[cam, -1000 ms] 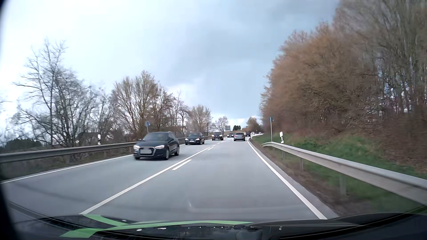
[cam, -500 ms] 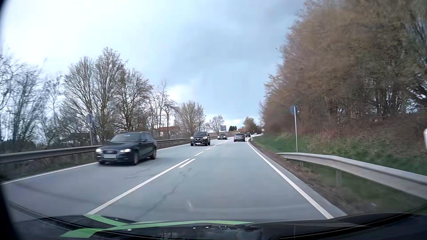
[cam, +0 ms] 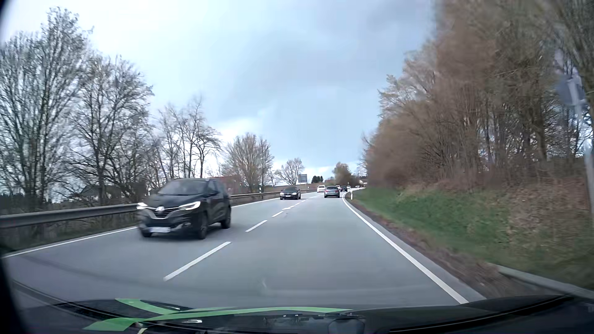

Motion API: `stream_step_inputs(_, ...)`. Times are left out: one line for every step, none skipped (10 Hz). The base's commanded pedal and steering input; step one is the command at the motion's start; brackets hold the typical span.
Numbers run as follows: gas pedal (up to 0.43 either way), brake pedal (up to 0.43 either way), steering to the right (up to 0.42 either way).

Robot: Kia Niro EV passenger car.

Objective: Follow the waypoints while adhering to traffic rules and regulations

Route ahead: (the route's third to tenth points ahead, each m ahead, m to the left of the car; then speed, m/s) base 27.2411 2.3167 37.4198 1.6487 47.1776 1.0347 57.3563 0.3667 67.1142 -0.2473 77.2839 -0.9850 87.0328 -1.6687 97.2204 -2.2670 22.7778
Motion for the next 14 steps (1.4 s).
stream_step_inputs(0.189, 0.0, 0.008)
stream_step_inputs(0.189, 0.0, 0.008)
stream_step_inputs(0.189, 0.0, 0.007)
stream_step_inputs(0.189, 0.0, 0.007)
stream_step_inputs(0.189, 0.0, 0.008)
stream_step_inputs(0.189, 0.0, 0.008)
stream_step_inputs(0.189, 0.0, 0.007)
stream_step_inputs(0.189, 0.0, 0.005)
stream_step_inputs(0.189, 0.0, 0.004)
stream_step_inputs(0.189, 0.0, 0.004)
stream_step_inputs(0.189, 0.0, 0.004)
stream_step_inputs(0.189, 0.0, 0.004)
stream_step_inputs(0.189, 0.0, 0.004)
stream_step_inputs(0.189, 0.0, 0.004)
